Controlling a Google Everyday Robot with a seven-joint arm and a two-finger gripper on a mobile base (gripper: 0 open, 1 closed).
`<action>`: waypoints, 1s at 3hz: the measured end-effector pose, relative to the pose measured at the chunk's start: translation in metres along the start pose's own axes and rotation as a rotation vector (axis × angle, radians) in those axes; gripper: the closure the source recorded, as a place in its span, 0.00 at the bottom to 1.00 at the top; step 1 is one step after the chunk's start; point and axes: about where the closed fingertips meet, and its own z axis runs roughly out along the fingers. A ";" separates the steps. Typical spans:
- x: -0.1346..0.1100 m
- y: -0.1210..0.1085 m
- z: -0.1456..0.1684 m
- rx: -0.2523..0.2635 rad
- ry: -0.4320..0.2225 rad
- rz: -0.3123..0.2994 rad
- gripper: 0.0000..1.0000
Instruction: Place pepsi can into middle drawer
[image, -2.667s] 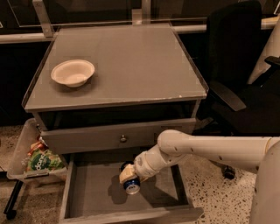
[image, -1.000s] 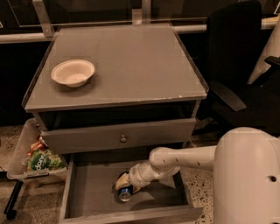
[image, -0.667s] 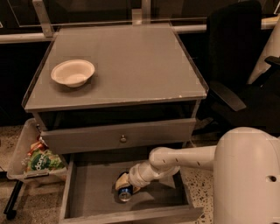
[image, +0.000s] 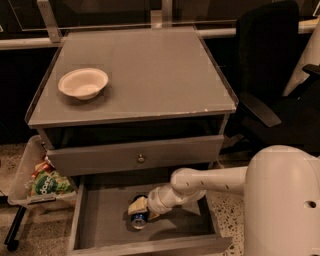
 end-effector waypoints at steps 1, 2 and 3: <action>0.000 0.000 0.000 0.000 0.000 0.000 0.12; 0.000 0.000 0.000 0.000 0.000 0.000 0.00; 0.000 0.000 0.000 0.000 0.000 0.000 0.00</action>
Offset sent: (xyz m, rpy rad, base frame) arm 0.0000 0.0000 0.0000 0.0000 0.0000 0.0000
